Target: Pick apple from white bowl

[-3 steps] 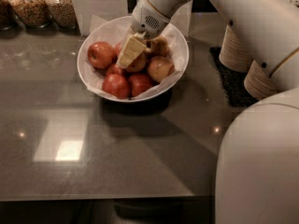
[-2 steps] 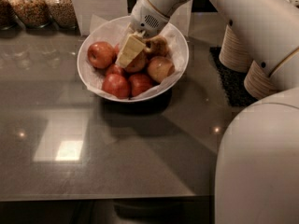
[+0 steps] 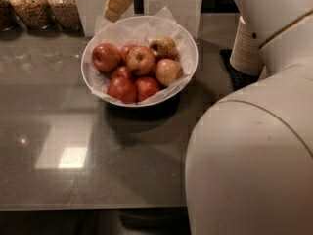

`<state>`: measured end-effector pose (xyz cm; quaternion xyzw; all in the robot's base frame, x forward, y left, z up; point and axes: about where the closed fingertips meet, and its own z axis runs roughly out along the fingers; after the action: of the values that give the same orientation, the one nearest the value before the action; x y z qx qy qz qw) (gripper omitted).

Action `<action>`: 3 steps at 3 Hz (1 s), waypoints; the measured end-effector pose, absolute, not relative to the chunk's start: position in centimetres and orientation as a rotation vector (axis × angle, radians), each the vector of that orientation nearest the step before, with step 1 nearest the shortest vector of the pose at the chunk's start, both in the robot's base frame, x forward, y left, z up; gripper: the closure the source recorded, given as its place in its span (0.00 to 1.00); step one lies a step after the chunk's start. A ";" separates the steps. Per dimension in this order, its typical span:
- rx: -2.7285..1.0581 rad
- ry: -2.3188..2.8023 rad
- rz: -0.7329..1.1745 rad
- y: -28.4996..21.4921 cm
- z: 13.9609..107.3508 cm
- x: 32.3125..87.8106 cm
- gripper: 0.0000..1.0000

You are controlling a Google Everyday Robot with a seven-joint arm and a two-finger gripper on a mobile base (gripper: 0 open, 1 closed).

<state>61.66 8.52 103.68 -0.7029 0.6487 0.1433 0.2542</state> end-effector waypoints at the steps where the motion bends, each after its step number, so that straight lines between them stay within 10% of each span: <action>1: -1.829 1.822 0.281 8.6 108.8 60.4 1.00; 3: -1.784 1.795 0.279 10.0 109.4 61.4 0.58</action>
Offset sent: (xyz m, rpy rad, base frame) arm -0.0119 0.0000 0.0462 -0.0246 -0.0467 -0.0832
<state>61.45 10.00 109.37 -0.6699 0.6741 0.1048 0.2931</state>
